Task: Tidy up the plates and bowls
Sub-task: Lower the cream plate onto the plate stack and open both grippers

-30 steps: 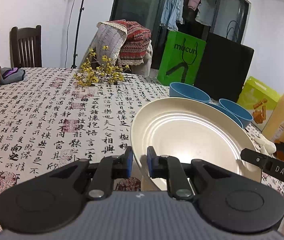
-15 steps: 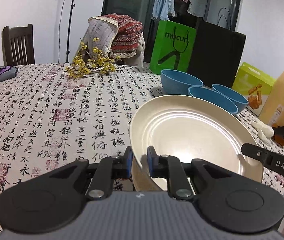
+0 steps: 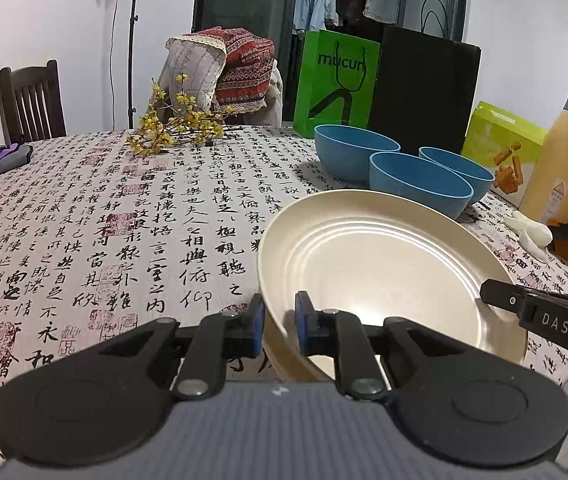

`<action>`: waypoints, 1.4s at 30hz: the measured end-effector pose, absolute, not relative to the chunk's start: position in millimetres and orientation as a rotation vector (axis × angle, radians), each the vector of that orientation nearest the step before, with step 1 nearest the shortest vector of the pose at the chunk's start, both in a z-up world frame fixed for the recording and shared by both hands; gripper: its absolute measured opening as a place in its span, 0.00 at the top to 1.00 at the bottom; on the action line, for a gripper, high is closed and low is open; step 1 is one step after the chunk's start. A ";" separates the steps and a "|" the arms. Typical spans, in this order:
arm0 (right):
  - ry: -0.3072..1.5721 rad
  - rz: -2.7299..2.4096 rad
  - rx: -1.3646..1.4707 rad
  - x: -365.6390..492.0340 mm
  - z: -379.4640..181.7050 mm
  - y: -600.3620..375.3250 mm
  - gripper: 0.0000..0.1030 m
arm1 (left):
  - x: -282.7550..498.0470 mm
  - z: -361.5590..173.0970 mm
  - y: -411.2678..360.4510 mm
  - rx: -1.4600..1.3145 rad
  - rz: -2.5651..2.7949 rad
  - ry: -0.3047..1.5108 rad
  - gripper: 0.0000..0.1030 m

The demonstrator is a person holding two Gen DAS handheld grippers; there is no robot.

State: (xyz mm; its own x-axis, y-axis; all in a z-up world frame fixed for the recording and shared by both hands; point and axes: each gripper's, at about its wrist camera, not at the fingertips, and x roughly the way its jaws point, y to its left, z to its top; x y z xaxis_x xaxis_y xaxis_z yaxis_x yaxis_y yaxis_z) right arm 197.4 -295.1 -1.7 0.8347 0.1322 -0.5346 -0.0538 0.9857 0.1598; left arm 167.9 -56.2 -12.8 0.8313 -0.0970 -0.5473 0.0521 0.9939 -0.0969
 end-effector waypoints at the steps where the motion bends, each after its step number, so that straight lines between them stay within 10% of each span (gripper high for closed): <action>1: 0.575 0.097 0.135 197.0 -2.3 -294.2 0.88 | 167.5 -13.5 -56.4 -0.077 -0.079 0.586 0.84; 42: 0.521 0.042 -0.034 189.1 -18.1 -278.0 0.86 | 161.8 -33.0 -84.5 0.135 -0.026 0.523 0.76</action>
